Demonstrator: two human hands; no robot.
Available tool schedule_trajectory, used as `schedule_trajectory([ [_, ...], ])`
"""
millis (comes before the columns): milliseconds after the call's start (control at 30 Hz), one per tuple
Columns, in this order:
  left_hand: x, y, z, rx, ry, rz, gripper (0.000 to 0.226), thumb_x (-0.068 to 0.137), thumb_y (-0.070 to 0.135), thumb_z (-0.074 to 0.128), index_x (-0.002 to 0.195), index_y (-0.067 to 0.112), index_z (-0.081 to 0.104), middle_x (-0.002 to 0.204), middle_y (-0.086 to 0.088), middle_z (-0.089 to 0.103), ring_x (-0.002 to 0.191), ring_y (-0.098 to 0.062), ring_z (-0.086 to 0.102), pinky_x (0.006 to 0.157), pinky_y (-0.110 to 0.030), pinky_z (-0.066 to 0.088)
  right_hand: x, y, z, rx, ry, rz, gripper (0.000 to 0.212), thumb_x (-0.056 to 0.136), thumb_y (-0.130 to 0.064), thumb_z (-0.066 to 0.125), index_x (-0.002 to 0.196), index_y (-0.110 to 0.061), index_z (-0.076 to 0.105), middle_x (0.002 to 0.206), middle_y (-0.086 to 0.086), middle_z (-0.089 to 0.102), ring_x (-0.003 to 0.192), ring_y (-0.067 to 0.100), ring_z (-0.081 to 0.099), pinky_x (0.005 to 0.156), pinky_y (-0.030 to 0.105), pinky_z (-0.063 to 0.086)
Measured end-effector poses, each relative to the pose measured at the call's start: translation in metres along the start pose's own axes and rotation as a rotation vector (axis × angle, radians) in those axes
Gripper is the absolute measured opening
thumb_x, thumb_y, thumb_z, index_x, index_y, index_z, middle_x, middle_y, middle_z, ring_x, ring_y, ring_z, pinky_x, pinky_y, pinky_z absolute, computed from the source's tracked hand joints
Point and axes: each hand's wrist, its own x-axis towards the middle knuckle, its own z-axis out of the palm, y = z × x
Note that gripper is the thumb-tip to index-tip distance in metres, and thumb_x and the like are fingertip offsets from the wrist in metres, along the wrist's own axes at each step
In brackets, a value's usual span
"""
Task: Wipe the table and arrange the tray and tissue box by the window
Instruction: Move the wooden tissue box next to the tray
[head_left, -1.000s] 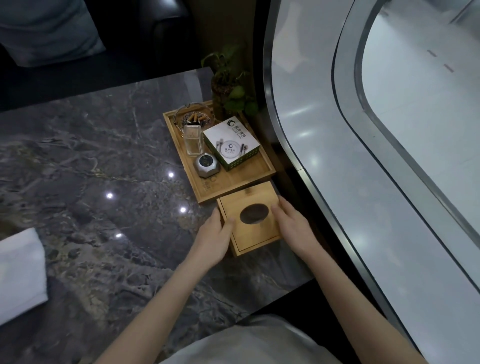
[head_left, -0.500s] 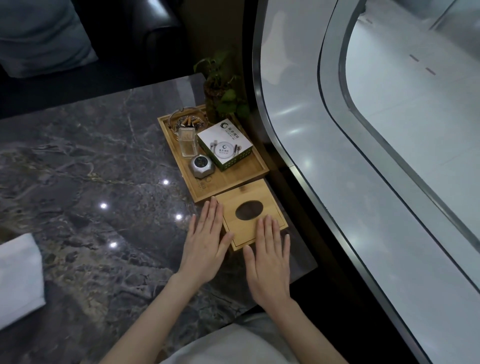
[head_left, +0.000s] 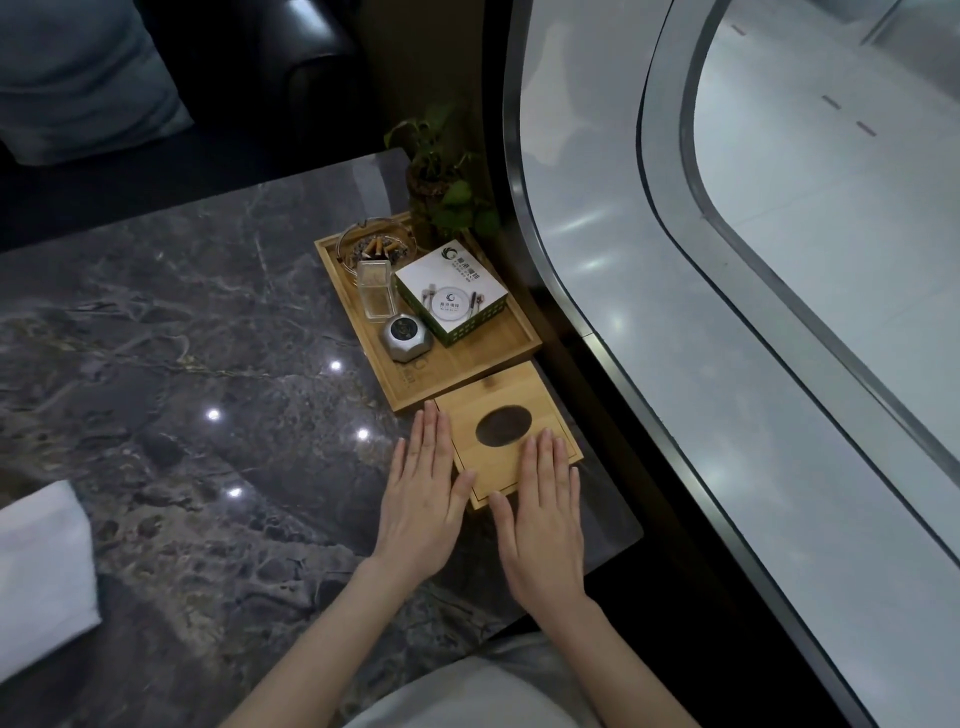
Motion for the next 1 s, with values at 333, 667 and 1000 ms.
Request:
schedule_trajectory([
  [333,0.005,0.004,0.007,-0.016,0.030,-0.003,0.068,0.086,0.057,-0.005,0.140,0.017,-0.017,0.150,0.000,-0.022,0.136,0.000,-0.025,0.111,-0.019,-0.018,0.006,0.006,0.004,0.010,-0.012,-0.015,0.066,0.093,-0.054,0.007,0.145,-0.015,-0.002,0.154,0.003,-0.002,0.142,0.009,-0.016,0.115,0.029,-0.004],
  [667,0.023,0.010,0.007,-0.013,0.011,-0.016,0.069,0.081,0.059,-0.012,0.137,0.021,-0.022,0.148,0.005,-0.028,0.138,-0.004,-0.023,0.113,-0.026,-0.014,0.022,0.010,0.001,0.014,-0.006,0.004,0.065,0.093,-0.053,0.005,0.144,-0.014,-0.003,0.154,0.002,-0.004,0.142,0.010,-0.015,0.116,0.030,-0.003],
  [1000,0.040,0.021,0.004,0.008,0.003,-0.036,0.066,0.083,0.053,-0.003,0.137,0.019,-0.022,0.148,0.003,-0.025,0.138,-0.007,-0.019,0.115,-0.031,-0.008,0.038,0.016,-0.006,-0.010,-0.023,0.002,0.066,0.091,-0.054,0.002,0.143,-0.015,-0.007,0.153,0.000,-0.008,0.142,0.013,-0.012,0.116,0.031,-0.005],
])
